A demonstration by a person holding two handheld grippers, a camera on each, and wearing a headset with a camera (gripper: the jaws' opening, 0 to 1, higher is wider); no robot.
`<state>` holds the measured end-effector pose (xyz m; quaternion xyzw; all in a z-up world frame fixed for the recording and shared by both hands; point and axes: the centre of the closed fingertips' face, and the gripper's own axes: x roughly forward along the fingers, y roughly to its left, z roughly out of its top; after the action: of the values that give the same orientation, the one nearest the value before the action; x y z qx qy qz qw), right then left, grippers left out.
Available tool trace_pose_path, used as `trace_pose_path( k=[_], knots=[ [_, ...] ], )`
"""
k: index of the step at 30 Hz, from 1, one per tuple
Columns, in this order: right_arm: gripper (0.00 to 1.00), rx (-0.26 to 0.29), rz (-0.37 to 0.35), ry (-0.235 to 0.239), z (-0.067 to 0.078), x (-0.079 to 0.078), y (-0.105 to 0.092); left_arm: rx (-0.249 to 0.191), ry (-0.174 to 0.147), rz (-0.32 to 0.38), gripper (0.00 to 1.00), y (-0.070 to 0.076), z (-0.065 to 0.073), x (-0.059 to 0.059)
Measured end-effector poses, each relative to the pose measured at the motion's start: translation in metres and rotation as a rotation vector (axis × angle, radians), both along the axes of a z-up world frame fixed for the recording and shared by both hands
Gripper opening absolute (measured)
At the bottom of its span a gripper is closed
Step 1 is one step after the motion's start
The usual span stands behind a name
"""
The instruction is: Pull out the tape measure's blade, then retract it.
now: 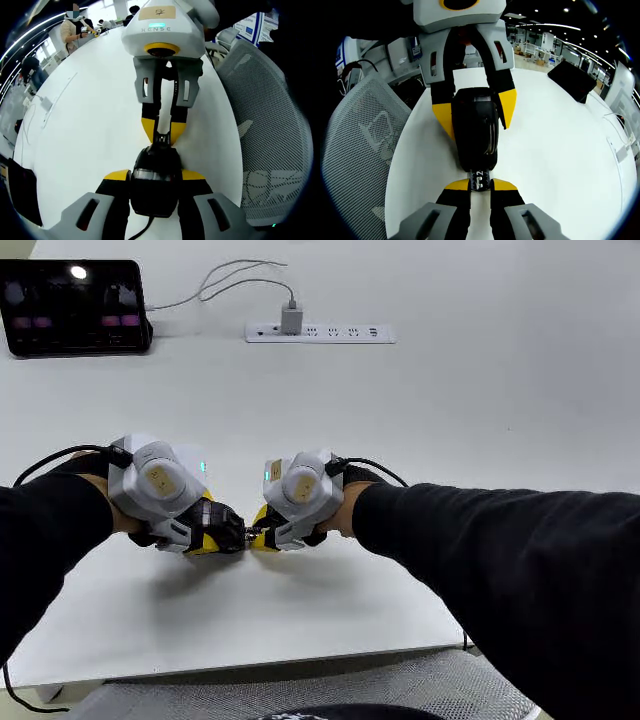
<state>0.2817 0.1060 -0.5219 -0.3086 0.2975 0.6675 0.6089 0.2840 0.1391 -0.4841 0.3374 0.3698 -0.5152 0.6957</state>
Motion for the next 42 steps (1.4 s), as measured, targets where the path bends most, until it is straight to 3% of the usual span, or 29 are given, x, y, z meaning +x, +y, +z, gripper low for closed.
trace_pose_path(
  k=[42],
  knots=[
    [0.11,-0.025,-0.010,0.017,0.000,0.005,-0.027,0.005,0.003,0.026,0.31,0.000,0.000,0.000]
  ],
)
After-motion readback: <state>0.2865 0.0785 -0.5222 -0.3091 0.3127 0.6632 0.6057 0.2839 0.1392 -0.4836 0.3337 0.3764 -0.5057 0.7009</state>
